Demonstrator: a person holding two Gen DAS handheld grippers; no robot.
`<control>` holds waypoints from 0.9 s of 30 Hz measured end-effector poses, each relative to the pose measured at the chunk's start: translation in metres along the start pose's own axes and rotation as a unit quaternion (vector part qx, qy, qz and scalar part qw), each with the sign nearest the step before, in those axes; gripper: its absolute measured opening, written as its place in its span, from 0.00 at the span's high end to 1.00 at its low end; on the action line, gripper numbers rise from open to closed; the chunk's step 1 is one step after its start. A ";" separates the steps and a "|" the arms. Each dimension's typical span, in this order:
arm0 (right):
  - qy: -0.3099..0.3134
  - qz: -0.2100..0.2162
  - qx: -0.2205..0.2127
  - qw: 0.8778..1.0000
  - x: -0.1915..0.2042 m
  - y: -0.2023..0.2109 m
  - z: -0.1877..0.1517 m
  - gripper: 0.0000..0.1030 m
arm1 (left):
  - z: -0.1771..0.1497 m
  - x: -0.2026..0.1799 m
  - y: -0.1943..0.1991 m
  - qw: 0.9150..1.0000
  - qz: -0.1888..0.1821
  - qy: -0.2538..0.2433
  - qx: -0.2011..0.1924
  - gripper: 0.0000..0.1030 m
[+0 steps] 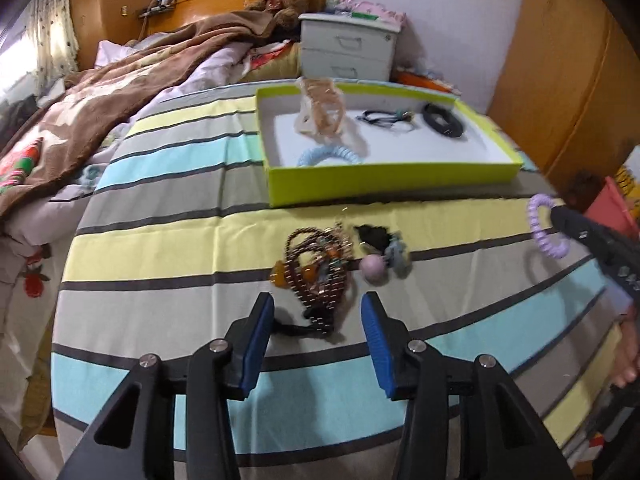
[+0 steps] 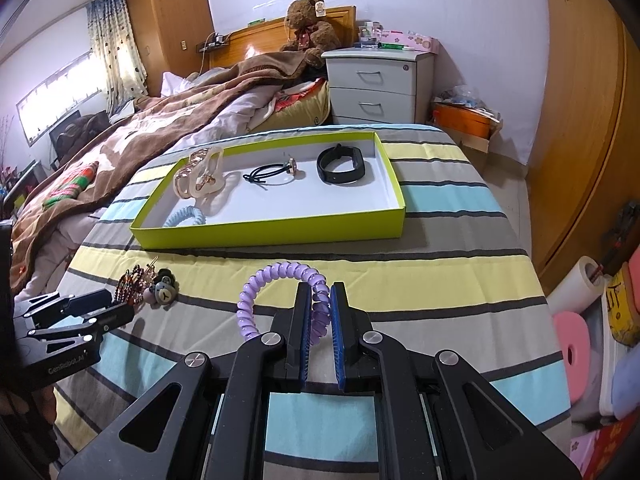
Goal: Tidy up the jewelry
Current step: 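Carry bracelet with left tool while right tool carries purple coil to green box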
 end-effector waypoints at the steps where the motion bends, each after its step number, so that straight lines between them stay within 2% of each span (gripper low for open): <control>1: -0.001 0.000 0.000 1.000 0.000 0.000 -0.001 0.91 | 0.001 0.000 0.000 1.000 0.001 0.000 -0.003 0.54; 4: -0.001 0.002 0.001 1.000 0.000 -0.001 -0.002 0.91 | 0.002 0.001 -0.001 1.000 0.001 0.008 -0.005 0.57; 5: -0.002 0.002 0.001 1.000 0.000 -0.001 -0.002 0.91 | 0.002 0.001 -0.001 1.000 0.003 0.008 -0.006 0.67; 6: -0.001 0.002 0.001 1.000 0.000 -0.001 -0.001 0.91 | 0.002 -0.001 -0.002 1.000 0.000 0.007 -0.002 0.73; 11: -0.003 -0.001 0.000 1.000 0.000 -0.002 -0.002 0.91 | -0.001 -0.004 -0.002 1.000 -0.005 0.008 0.003 0.82; 27: -0.002 -0.006 -0.017 1.000 -0.001 0.012 0.009 0.91 | 0.017 -0.005 0.031 0.999 -0.033 0.026 -0.031 0.84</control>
Point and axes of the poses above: each gripper's, at about its wrist camera, not at the fingertips, and y roughly against the way its jaws point, x to its left, z to its top, the point moved 9 cm from there along -y, roughly the way its jaws point, and after that the axes turned 12 degrees about y, right-handed, at the moved point
